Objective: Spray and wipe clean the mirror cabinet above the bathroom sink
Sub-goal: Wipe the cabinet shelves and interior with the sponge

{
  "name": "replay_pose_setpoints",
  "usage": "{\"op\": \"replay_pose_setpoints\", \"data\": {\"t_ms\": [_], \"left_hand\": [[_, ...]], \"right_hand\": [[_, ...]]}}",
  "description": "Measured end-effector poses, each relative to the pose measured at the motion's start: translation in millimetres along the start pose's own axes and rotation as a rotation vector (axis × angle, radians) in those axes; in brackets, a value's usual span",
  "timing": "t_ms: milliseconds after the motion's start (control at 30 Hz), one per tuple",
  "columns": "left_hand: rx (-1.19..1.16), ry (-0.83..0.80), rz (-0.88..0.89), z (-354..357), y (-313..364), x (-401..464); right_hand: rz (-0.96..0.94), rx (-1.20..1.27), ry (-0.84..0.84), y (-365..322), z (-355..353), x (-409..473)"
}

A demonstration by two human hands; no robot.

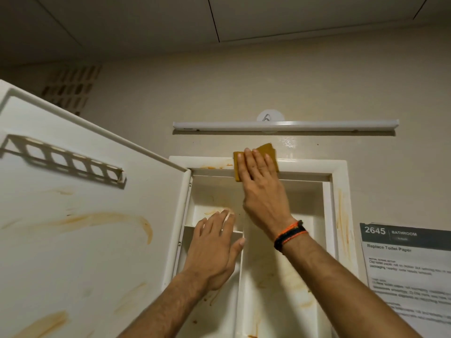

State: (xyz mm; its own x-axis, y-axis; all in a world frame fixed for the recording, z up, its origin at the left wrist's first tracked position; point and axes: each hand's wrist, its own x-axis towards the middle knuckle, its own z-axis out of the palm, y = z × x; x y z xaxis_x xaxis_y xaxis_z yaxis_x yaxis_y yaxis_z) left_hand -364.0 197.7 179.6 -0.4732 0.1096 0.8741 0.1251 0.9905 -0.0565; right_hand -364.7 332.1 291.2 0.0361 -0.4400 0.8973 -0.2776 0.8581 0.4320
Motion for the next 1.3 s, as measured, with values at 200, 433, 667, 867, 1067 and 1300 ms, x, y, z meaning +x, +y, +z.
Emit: {"op": "replay_pose_setpoints", "data": {"t_ms": [200,433,667,867,1067,1300], "left_hand": [[0.021,0.026,0.036,-7.6,0.2,1.3],[-0.006,0.03,0.013,-0.4,-1.7,-1.8],[0.015,0.008,0.021,-5.2,0.9,-1.9],[0.031,0.023,0.023,-14.0,4.3,-3.9],[0.042,0.019,0.033,-8.2,-0.7,-1.6],[0.056,0.002,0.023,-5.7,-0.3,-2.7]], "right_hand": [[-0.134,-0.032,-0.03,-40.9,20.2,32.1],[-0.145,-0.004,0.079,5.7,7.0,0.0],[-0.144,-0.037,0.012,-19.4,7.5,16.2],[-0.251,-0.043,-0.088,-63.2,18.8,58.1],[-0.325,-0.042,-0.097,-41.0,18.4,47.8],[-0.305,-0.028,-0.141,-31.3,11.0,40.5]]}}
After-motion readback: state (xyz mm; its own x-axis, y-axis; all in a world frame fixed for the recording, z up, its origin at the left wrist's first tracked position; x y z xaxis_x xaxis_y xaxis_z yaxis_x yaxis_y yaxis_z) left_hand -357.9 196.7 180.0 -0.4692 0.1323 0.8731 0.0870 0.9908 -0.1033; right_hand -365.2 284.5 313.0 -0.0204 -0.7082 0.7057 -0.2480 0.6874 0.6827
